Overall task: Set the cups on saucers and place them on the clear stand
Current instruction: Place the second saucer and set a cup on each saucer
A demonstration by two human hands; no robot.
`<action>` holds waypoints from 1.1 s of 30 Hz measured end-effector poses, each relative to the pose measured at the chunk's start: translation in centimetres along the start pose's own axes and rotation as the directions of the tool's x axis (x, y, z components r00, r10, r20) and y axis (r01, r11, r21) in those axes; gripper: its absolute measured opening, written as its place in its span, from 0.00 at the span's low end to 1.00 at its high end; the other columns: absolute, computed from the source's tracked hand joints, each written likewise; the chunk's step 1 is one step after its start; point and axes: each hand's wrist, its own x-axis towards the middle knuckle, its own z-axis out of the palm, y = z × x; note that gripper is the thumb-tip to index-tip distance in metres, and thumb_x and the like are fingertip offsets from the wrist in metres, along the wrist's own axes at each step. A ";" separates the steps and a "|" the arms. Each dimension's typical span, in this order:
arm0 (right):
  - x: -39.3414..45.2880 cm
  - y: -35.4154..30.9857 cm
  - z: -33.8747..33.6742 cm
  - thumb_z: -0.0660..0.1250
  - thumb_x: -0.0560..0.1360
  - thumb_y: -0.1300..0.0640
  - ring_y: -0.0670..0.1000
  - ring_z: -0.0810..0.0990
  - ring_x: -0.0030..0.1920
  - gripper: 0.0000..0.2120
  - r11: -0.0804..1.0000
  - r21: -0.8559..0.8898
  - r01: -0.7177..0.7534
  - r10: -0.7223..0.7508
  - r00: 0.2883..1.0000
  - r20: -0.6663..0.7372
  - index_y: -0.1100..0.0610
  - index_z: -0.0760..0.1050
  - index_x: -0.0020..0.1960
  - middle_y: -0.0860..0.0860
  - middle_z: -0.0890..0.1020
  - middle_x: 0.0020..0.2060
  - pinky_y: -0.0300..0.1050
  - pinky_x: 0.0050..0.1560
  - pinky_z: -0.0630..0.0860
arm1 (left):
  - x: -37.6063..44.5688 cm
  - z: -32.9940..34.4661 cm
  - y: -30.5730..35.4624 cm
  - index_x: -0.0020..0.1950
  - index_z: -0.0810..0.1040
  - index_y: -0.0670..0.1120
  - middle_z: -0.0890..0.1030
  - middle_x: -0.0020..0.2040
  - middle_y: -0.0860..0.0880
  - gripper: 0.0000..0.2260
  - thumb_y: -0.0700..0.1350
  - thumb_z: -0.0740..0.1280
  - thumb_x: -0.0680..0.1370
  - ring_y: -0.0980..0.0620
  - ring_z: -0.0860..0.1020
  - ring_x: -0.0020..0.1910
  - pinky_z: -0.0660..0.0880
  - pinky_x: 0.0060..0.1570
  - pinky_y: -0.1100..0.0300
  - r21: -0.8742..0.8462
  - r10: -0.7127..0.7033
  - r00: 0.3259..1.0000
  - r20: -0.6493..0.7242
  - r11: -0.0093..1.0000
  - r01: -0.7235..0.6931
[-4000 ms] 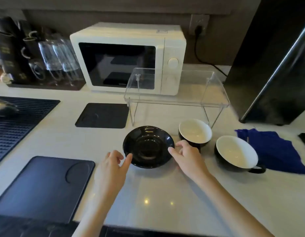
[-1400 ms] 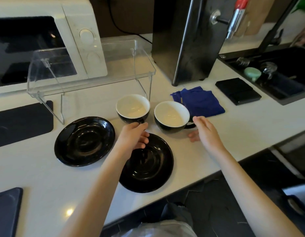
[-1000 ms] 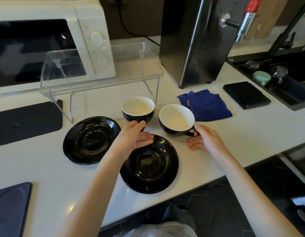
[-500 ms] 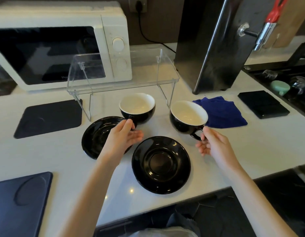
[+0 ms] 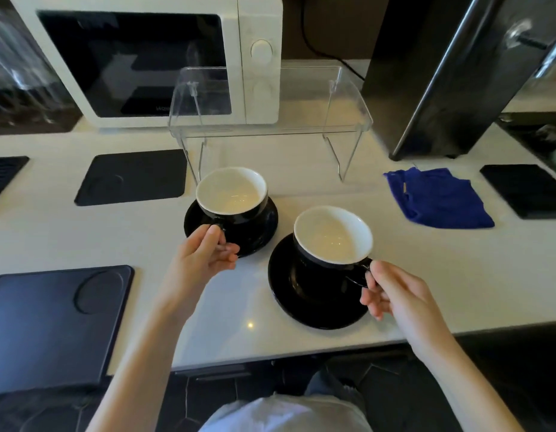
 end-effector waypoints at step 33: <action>-0.4 2.6 -1.2 0.57 0.78 0.56 0.49 0.67 0.21 0.08 0.994 -0.014 -0.111 0.107 0.980 -0.169 0.56 0.74 0.46 0.49 0.74 0.22 0.39 0.20 0.66 | -1.1 -1.4 -2.0 0.51 0.70 0.45 0.74 0.36 0.42 0.05 0.45 0.58 0.78 0.52 0.75 0.22 0.73 0.21 0.63 -0.051 -0.114 0.931 -0.346 0.993 0.103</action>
